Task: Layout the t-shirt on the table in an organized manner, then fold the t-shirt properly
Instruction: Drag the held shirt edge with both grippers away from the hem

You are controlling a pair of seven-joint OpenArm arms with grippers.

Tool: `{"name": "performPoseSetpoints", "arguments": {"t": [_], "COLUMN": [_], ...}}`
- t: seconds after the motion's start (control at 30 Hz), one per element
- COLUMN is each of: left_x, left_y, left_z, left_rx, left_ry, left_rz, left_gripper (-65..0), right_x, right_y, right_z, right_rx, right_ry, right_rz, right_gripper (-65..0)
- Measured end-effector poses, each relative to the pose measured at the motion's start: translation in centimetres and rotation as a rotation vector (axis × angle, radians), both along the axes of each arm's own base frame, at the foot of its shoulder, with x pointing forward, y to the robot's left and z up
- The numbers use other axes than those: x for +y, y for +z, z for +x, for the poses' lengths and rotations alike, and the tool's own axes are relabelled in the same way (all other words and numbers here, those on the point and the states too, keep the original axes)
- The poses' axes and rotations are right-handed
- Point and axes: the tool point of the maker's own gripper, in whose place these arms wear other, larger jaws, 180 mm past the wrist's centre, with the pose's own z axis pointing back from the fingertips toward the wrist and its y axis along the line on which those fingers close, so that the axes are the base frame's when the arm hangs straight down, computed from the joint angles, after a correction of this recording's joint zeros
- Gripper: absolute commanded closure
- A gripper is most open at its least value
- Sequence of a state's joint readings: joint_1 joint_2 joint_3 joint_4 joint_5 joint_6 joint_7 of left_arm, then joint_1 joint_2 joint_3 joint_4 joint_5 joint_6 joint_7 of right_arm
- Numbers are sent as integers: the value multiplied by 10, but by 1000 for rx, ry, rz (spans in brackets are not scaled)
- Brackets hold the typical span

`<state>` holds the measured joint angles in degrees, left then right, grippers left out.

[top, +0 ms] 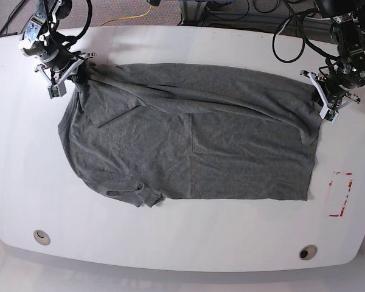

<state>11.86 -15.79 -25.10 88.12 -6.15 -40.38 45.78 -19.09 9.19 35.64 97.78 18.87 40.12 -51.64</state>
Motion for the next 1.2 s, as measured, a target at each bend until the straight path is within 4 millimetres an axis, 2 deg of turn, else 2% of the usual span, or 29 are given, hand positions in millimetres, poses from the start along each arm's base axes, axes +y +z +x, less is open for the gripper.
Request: {"name": "performPoseSetpoints", "arguments": {"t": [0.13, 0.5, 0.73, 1.07, 1.1, 1.2], "left_x": [0, -6, -11, -10, -10, -9], "left_y": [2, 6, 7, 7, 7, 7], "left_z": [-8, -62, -87, -92, -93, -93], "left_rx": [5, 96, 153, 181, 181, 186], "left_ry": [-9, -71, -93, -91, -91, -90], "left_rz": [26, 115, 136, 145, 146, 148], "left_gripper": [0, 0, 0, -4, -15, -104], "right_x": [-9, -40, -54, -52, -52, -51], "right_y": [1, 3, 8, 7, 7, 7], "right_z": [-8, -41, -57, -59, -59, -59], "right_rx": [16, 74, 108, 112, 112, 112], "right_ry": [10, -22, -5, -7, -7, -7], "right_rz": [-19, -83, -130, -126, -125, -124], "right_gripper": [-13, -13, -13, -19, -21, -33]}}
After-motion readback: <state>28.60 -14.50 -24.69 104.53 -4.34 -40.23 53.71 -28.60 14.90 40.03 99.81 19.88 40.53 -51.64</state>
